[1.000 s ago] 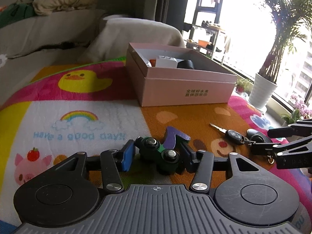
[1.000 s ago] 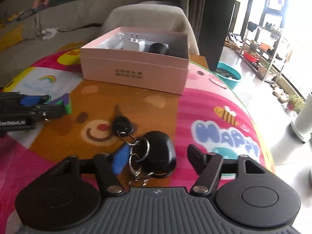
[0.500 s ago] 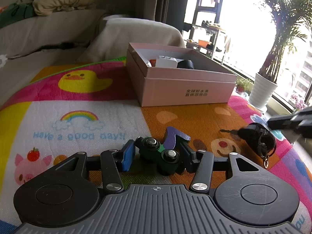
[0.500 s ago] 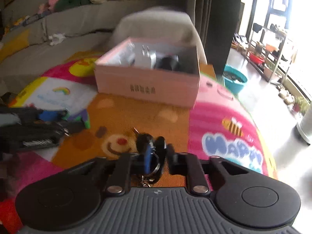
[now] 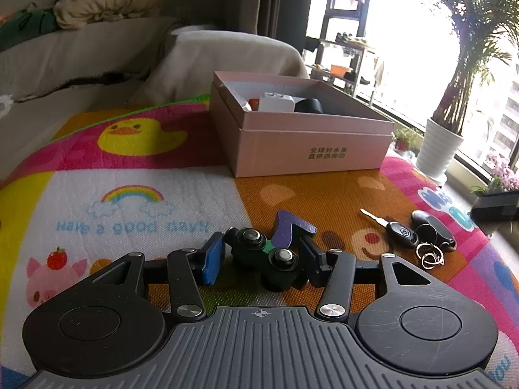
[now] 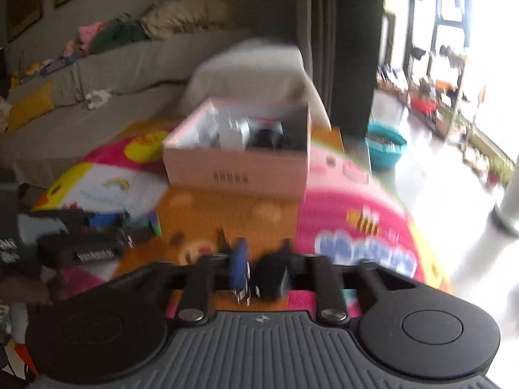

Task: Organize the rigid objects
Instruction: 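Lift the key fob with the right gripper while the left gripper holds the toy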

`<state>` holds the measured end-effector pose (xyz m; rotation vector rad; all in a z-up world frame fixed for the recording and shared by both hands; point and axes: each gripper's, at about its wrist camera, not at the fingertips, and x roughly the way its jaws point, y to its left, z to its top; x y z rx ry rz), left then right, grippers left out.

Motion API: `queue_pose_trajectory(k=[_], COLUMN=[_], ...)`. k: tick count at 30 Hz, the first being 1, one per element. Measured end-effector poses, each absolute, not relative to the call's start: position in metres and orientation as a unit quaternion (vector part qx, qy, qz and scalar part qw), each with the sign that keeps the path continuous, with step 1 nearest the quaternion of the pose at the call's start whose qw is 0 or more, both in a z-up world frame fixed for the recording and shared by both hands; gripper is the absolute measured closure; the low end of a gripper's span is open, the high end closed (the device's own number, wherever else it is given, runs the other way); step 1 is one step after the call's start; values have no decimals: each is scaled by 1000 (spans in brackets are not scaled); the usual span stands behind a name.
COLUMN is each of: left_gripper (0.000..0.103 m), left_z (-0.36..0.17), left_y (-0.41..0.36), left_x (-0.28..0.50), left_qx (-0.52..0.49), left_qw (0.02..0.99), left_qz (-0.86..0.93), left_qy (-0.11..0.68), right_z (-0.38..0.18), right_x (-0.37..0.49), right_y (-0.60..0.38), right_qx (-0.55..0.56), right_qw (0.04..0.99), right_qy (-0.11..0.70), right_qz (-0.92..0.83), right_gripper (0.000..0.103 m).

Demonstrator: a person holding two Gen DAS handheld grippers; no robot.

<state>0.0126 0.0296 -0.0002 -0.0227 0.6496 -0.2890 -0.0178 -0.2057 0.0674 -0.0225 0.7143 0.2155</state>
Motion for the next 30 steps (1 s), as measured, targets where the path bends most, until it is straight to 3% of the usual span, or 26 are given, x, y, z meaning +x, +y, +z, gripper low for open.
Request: queue_pose_trajectory(k=[1, 2, 7, 13, 15, 17, 18, 19, 21, 22, 23, 30], left_gripper=[48, 48, 48, 48, 48, 48, 48, 48, 48, 48, 48, 48], left_z=[0, 0, 0, 0, -1, -1, -1, -1, 0, 0, 0, 0], left_y=[30, 30, 30, 33, 34, 34, 34, 34, 34, 34, 34, 34], left_x=[13, 13, 13, 13, 13, 13, 13, 13, 14, 14, 14, 13], left_qx=[-12, -12, -15, -23, -26, -28, -29, -29, -29, -29, -29, -28], left_qw=[937, 937, 937, 936, 936, 936, 936, 936, 936, 936, 936, 936], left_qz=[-142, -142, -143, -145, -146, -147, -147, -147, -147, -147, -147, -146], left_qy=[318, 318, 318, 318, 318, 318, 318, 318, 318, 318, 318, 318], right_z=[59, 49, 15, 6, 4, 8, 10, 13, 20, 24, 28, 60], right_x=[-18, -15, 6, 25, 29, 28, 27, 26, 20, 17, 12, -6], right_y=[-207, -209, -203, -165, -153, -151, -151, -151, -153, -152, -153, -166], right_qx=[-1, 14, 55, -10, -36, -46, -50, -54, -64, -71, -78, -75], right_qw=[929, 926, 906, 917, 919, 916, 913, 911, 909, 910, 912, 920], right_qy=[357, 366, 410, 387, 381, 382, 385, 389, 392, 387, 381, 358], right_qz=[101, 96, 92, 97, 95, 116, 125, 129, 129, 128, 130, 139], right_gripper=[38, 35, 33, 32, 36, 61, 67, 80, 80, 94, 100, 100])
